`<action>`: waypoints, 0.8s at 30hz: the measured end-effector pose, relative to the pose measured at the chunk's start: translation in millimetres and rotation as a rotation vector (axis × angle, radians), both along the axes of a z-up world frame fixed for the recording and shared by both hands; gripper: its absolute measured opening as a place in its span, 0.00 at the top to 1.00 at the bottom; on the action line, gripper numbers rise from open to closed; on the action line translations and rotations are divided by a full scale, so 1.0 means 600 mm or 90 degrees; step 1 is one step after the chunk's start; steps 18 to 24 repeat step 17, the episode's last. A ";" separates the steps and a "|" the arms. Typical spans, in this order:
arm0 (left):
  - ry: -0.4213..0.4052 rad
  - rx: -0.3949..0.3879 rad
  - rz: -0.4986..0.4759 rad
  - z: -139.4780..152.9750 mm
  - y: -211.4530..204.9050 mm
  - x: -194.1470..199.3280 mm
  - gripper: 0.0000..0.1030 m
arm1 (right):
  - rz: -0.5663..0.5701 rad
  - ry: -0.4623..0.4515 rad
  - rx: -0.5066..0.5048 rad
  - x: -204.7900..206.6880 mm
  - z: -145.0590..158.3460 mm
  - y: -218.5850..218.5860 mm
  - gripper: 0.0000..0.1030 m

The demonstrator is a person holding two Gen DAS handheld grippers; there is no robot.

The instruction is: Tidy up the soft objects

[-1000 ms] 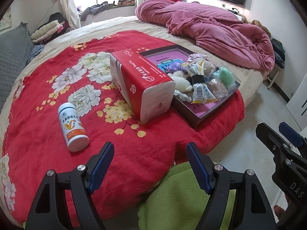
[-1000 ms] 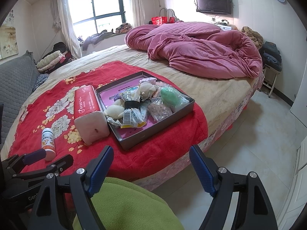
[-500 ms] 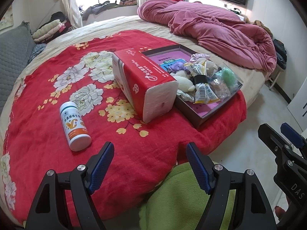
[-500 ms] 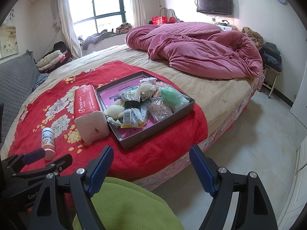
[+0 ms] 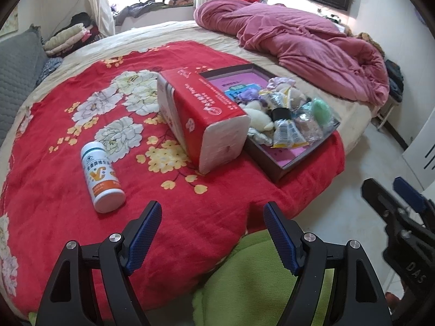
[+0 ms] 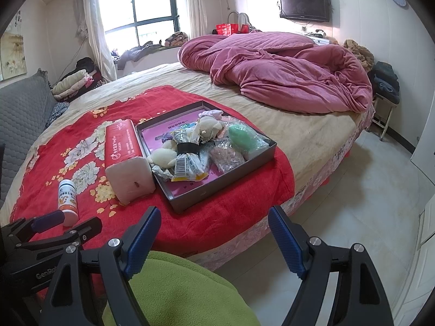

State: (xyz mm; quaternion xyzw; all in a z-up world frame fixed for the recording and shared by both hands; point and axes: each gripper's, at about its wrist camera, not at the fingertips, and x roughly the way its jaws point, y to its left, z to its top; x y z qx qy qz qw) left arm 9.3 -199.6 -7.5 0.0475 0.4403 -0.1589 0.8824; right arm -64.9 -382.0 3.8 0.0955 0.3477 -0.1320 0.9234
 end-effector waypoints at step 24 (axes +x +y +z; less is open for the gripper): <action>-0.003 0.014 -0.022 0.000 -0.015 -0.009 0.24 | 0.002 0.004 -0.001 0.002 -0.001 -0.002 0.22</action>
